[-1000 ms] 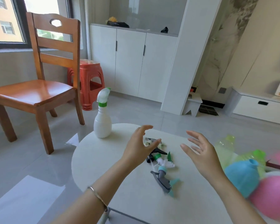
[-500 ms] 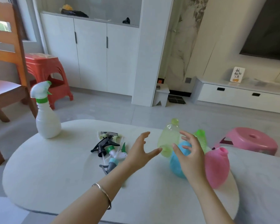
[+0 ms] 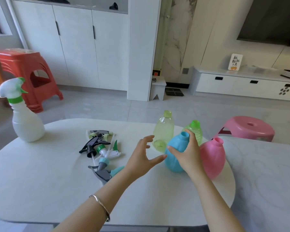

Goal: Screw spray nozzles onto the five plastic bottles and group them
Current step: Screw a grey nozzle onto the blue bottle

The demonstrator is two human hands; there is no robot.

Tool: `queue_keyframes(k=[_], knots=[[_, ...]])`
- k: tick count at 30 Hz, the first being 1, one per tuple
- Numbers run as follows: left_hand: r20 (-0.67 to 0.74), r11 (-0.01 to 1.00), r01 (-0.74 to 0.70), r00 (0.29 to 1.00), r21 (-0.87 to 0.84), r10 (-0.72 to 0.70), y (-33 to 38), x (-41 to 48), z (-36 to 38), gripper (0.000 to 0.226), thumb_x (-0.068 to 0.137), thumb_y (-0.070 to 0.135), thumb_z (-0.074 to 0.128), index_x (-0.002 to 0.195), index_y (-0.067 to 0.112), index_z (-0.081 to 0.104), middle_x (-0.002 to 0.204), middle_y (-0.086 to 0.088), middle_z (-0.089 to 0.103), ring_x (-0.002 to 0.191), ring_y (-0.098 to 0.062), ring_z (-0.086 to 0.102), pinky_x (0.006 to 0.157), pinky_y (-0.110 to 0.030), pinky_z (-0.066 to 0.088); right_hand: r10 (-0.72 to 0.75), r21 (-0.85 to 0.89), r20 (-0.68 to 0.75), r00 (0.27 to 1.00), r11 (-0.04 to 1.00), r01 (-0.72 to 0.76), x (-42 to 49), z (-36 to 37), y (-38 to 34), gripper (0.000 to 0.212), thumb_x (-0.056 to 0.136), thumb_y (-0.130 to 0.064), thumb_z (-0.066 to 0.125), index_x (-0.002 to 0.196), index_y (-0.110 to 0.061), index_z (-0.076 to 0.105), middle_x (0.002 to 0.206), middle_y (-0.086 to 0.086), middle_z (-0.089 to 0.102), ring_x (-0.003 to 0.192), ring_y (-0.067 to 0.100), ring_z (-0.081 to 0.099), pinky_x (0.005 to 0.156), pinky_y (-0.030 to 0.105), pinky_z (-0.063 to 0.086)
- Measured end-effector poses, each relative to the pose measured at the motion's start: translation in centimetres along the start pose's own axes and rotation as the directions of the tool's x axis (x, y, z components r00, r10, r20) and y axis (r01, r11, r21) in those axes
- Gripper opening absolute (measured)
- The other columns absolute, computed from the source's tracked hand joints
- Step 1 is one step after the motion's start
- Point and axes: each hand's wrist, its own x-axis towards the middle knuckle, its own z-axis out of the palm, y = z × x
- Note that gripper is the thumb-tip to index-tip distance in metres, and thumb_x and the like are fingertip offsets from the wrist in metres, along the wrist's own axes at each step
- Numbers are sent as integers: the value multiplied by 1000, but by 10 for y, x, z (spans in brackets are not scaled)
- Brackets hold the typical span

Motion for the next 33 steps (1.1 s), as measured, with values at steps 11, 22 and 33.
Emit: queue_keyframes(k=[11,22,33], knots=[[73,998,-61,996,1,60,14,-13,-20,103,58,48,86,142,32,29,135,8,48,120,-11,51,99,-37,49,24,280,-15,1000,960,-19,-21,20,-46,50,61,-28,86,97,-36,52,98,-14,64,89,1,64,72,18,49],[-206,980,-49,974,195,90,-10,-38,-165,93,46,61,83,126,46,38,115,24,55,103,0,57,82,-28,52,-49,474,364,930,869,-140,-31,88,-103,65,62,-58,68,118,-26,56,125,-8,59,109,2,60,99,36,49],[-418,998,68,907,13,-56,-78,-76,-253,81,52,50,89,112,65,37,108,23,55,92,7,58,53,-9,51,-37,107,454,890,994,-13,-19,180,-94,29,79,-38,72,102,-22,64,102,-8,65,86,6,57,64,8,43]])
